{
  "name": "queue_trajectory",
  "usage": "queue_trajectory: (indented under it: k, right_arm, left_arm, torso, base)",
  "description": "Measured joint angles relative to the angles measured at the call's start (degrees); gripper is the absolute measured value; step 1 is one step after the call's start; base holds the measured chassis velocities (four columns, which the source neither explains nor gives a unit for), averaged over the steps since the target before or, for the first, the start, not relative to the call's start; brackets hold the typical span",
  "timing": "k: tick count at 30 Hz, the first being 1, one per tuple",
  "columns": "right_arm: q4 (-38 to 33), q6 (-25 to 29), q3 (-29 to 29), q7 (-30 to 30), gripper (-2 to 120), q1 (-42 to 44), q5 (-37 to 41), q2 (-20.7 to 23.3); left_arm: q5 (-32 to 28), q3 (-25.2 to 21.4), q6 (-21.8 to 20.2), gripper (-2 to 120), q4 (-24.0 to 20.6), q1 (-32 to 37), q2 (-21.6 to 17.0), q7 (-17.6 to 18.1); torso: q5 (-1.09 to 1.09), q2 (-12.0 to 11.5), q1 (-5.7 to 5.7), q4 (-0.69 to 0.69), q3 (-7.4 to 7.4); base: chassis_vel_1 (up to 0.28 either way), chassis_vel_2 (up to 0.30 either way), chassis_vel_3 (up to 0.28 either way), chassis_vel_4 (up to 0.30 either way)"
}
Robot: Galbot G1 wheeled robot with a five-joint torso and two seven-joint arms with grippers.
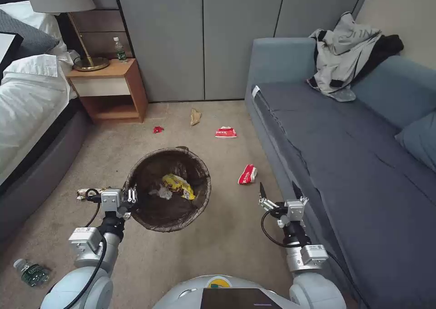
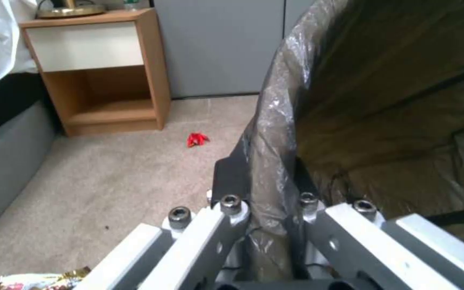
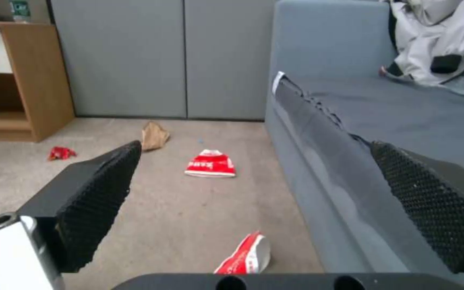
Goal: Pick up the trash bin, then pick up the garbage from the floor and place it into the trash bin.
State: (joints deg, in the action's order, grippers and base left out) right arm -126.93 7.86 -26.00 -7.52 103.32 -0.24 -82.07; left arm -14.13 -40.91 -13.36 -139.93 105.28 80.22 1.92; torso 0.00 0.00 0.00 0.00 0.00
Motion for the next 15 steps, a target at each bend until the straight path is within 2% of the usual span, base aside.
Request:
queue_trajectory:
  k: [15]
  right_arm:
    - [0.3, -0.1, 0.5, 0.0, 100, -0.3, 0.0, 0.2]
  left_arm:
    - [0.1, 0.1, 0.1, 0, 0.2, 0.1, 0.0, 0.0]
  torso:
    - [0.0, 0.0, 0.0, 0.0, 0.0]
  base:
    - [-0.073, 0.06, 0.066, -0.064]
